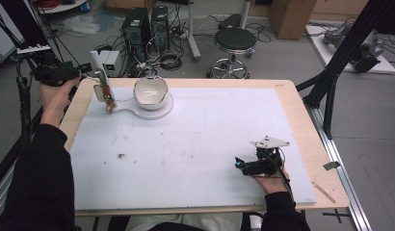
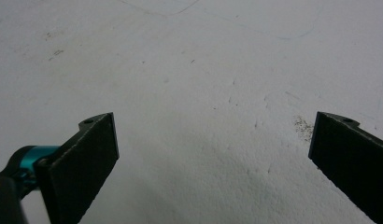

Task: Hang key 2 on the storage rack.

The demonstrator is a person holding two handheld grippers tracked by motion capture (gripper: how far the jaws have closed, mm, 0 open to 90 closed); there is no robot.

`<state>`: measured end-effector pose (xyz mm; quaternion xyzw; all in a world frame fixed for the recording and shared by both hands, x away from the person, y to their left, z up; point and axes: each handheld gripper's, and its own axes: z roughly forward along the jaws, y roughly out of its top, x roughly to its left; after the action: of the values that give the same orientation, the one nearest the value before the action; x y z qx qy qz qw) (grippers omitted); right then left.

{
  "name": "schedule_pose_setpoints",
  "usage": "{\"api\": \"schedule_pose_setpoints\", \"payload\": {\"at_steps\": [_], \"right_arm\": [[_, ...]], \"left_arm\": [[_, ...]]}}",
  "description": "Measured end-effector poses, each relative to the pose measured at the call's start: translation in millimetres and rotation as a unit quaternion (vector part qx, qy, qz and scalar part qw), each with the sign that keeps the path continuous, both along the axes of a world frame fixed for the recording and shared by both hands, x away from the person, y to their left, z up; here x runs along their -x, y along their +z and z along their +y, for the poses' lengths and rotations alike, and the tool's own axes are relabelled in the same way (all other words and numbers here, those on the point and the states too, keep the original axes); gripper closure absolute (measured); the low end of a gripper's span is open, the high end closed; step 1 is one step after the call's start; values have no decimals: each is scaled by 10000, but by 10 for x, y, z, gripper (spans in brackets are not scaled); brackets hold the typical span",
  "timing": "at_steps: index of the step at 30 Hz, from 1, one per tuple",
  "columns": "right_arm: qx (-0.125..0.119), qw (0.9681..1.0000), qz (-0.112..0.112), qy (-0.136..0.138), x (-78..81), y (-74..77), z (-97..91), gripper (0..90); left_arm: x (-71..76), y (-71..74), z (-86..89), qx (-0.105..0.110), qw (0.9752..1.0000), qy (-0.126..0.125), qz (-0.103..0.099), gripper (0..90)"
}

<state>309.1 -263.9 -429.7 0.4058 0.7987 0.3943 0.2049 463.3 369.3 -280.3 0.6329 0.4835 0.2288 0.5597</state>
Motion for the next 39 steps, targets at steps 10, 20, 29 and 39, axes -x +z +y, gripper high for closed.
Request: {"api": "schedule_pose_setpoints", "payload": {"at_steps": [10,20,29,39], "right_arm": [[-37,10000,-21,-2,4,10,-7,6],[-63,10000,-50,-9,9,29,-6,6],[-78,10000,-33,-25,0,36,-15,6],[-90,9999,-53,-28,-2,39,-35,6]], "left_arm": [[201,86,-100,-194,9996,-166,-111,16],[381,-67,-80,-177,9998,-123,-37,17],[506,-273,-194,-269,9995,-180,42,16],[614,-415,-419,-644,9972,-363,70,16]]}}
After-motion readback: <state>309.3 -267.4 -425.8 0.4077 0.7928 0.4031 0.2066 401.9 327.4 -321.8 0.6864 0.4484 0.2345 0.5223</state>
